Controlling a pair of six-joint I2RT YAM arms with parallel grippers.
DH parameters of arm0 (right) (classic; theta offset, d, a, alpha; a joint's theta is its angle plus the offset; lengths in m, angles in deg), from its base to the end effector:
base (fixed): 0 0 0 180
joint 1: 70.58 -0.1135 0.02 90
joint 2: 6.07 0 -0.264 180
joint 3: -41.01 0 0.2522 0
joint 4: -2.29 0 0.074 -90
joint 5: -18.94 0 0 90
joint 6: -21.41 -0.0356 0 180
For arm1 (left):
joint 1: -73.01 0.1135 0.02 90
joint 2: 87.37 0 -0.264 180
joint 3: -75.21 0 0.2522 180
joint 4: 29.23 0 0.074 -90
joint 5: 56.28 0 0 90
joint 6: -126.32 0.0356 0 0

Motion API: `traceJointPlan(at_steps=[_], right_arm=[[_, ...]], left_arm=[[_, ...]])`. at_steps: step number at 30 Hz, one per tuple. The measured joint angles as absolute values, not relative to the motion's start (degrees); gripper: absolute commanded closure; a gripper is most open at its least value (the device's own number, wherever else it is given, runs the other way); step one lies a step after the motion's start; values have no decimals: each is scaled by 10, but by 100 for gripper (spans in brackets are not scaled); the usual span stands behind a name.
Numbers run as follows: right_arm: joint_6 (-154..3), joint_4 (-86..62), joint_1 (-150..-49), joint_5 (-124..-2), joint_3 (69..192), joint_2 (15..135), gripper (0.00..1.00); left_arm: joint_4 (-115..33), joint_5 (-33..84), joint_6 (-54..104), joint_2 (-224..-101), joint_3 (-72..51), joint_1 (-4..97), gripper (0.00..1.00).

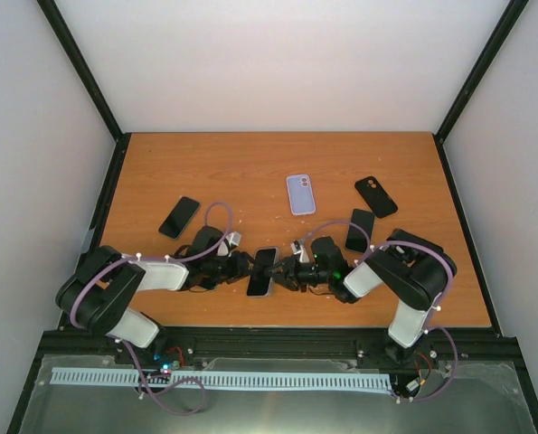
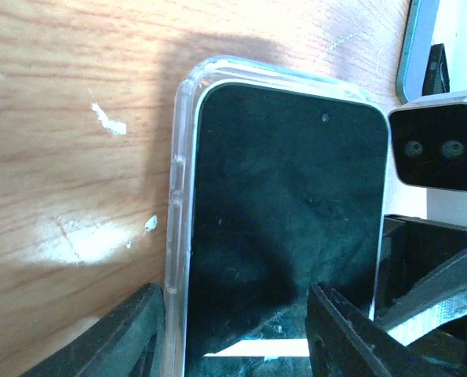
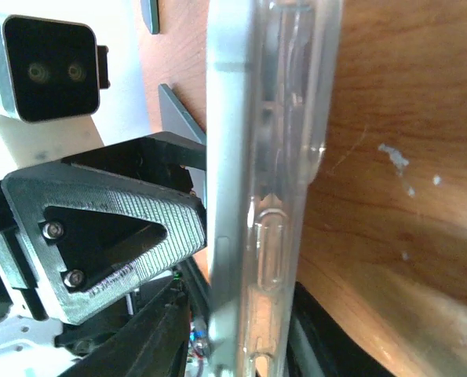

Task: Put the phone into the phone case

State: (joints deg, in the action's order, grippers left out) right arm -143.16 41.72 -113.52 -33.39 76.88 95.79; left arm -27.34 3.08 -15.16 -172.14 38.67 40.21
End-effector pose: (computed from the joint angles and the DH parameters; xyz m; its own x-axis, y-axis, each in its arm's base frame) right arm 0.1816 0.1987 0.0958 -0.9926 0.1186 0.0254 0.0656 0.3487 0.9349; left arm 0.1887 -0.1432 0.1126 -0.9748 -0.1726 -0.1415 -0.0013 0.6383 -0.7698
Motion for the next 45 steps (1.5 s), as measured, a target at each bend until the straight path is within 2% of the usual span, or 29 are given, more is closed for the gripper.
traceJointPlan(at_steps=[3,7,9,11,15,17,19,23,27,30,35,40,45], right_arm=[[-1419,380,-1135,-345,774,940,84],[-1406,344,-1133,-356,782,928,90],[-1405,339,-1133,-359,783,928,87],[-1405,337,-1133,-361,784,928,80],[-1401,327,-1134,-368,785,928,77],[-1397,314,-1134,-374,786,928,71],[-1392,301,-1133,-379,789,928,69],[-1382,278,-1133,-389,796,928,86],[-1381,296,-1130,-383,798,929,93],[-1376,307,-1130,-381,800,929,95],[-1368,316,-1121,-374,784,915,96],[-1334,281,-1110,-356,766,846,95],[-1287,239,-1108,-325,766,747,94]], left_arm=[[-270,29,-152,-1730,381,402,51],[-269,31,-152,-1740,372,402,52],[-270,33,-152,-1744,368,402,52],[-271,36,-152,-1747,364,402,52],[-274,38,-152,-1747,363,402,52],[-274,37,-152,-1750,360,402,52],[-274,36,-152,-1752,358,402,52],[-277,34,-152,-1754,355,402,53],[-282,35,-152,-1753,353,403,53],[-304,37,-151,-1747,346,403,49],[-383,29,-138,-1690,348,430,38],[-409,-5,-116,-1602,353,484,28],[-395,-72,-107,-1563,360,487,23]])
